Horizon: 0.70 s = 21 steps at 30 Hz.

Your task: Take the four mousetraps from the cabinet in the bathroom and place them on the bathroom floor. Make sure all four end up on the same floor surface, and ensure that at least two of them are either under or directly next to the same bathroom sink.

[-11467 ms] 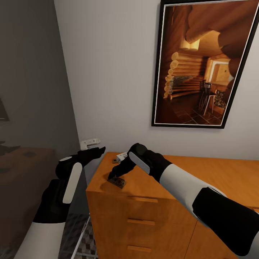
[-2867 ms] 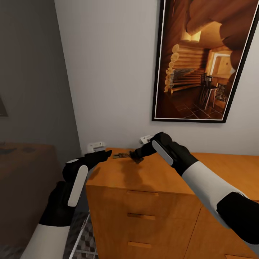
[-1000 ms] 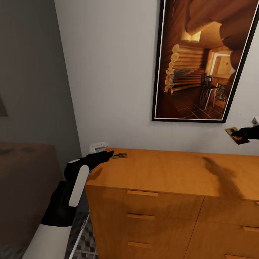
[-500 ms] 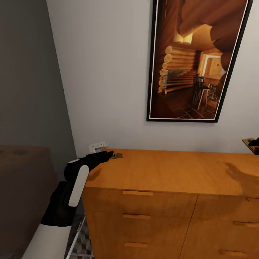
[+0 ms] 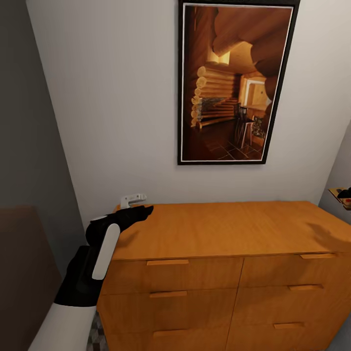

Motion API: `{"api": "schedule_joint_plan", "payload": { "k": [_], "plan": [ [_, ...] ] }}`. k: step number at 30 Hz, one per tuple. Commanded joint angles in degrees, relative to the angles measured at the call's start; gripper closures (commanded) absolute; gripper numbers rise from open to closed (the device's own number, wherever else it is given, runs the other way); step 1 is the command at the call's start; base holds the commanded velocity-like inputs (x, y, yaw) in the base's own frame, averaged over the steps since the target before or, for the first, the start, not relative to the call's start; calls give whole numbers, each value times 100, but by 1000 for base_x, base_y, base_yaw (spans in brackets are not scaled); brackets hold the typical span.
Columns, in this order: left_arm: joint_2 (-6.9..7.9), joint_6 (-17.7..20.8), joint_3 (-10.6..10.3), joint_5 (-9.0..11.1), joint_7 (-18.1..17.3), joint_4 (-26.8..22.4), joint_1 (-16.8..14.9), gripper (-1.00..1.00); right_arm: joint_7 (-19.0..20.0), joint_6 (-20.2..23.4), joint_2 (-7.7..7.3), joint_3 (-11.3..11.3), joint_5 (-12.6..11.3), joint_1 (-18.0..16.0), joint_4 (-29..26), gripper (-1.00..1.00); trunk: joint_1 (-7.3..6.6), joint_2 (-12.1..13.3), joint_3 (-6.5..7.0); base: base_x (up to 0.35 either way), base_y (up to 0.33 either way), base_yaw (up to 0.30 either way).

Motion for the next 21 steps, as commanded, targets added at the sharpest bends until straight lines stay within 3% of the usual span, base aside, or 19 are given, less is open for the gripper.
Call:
{"api": "schedule_joint_plan", "payload": {
  "k": [1,10,21],
  "plan": [
    [6,52,-2,61,55,-7,-5,-100,42,13,-7,22,43,-11,-1,100,0,-4,-5,0,0,-124],
    [37,105,-2,62,55,-23,-6,-100,42,13,0,26,39,-11,-8,100,0,-4,-1,0,0,-63],
    [43,100,-2,62,55,-26,-6,-100,42,13,5,27,21,-11,-18,100,0,-4,0,0,0,-232]
  ]
}}
